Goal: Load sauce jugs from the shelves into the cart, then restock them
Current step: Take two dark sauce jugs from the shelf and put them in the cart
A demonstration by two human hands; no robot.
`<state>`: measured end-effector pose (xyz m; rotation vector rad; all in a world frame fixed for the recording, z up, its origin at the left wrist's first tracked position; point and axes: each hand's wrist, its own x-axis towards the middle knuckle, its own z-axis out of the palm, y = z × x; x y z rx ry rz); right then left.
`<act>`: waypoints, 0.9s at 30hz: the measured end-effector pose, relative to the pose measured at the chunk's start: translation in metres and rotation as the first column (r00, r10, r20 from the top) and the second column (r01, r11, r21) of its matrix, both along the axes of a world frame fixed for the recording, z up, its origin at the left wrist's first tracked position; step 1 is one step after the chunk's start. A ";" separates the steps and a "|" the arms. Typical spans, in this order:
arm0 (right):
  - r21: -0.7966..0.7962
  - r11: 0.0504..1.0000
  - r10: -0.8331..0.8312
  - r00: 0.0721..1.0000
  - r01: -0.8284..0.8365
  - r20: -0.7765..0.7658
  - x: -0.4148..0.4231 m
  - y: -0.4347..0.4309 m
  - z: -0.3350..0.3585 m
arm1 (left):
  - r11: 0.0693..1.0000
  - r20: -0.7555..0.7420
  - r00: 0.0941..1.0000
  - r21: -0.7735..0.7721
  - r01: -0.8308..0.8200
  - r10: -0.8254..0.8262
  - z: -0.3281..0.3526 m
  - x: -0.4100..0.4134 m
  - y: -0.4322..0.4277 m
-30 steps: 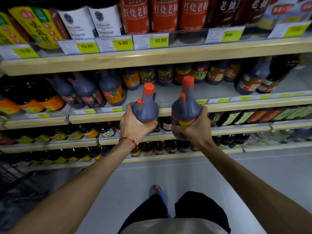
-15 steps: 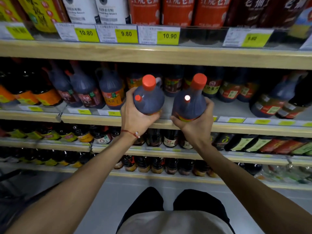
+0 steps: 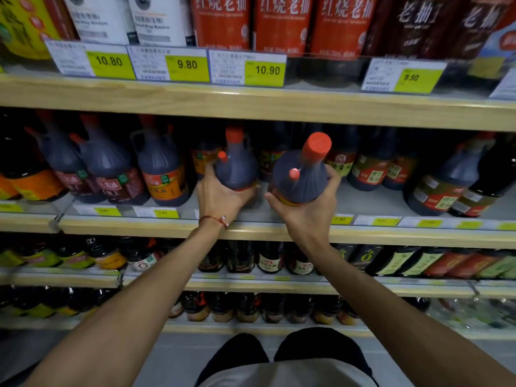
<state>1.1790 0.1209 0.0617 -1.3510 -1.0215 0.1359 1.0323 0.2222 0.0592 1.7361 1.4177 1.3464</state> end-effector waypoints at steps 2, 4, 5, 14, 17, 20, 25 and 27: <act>-0.006 1.000 0.005 1.000 -0.005 0.000 0.001 0.004 -0.001 | 0.998 0.003 0.999 -0.043 -0.038 0.038 -0.001 0.002 0.003; -0.015 1.000 0.006 1.000 -0.006 -0.010 0.002 0.007 -0.001 | 0.993 -0.002 0.998 -0.097 -0.059 0.059 0.001 0.003 0.007; -0.019 1.000 0.005 1.000 -0.005 -0.017 0.002 0.009 -0.001 | 0.991 -0.022 0.998 -0.121 -0.058 0.056 0.003 0.004 0.010; -0.078 0.997 -0.002 0.999 -0.001 -0.042 0.000 0.028 -0.003 | 0.966 -0.019 0.987 -0.205 0.154 -0.161 0.008 -0.001 0.013; -0.107 0.994 -0.024 0.998 0.018 -0.055 0.000 0.035 -0.007 | 0.959 0.003 0.975 -0.184 0.217 -0.220 0.009 -0.011 0.013; -0.141 0.990 -0.035 0.997 0.024 -0.076 0.000 0.046 -0.012 | 0.946 -0.010 0.965 -0.200 0.256 -0.263 0.001 -0.021 0.012; -0.238 0.969 -0.085 0.992 0.060 -0.095 -0.002 0.058 -0.026 | 0.988 -0.138 0.982 -0.103 0.115 -0.129 -0.009 -0.044 0.004; -0.261 0.963 -0.087 0.993 0.065 -0.077 -0.001 0.059 -0.029 | 0.994 -0.182 0.978 -0.055 0.097 -0.106 -0.008 -0.049 -0.002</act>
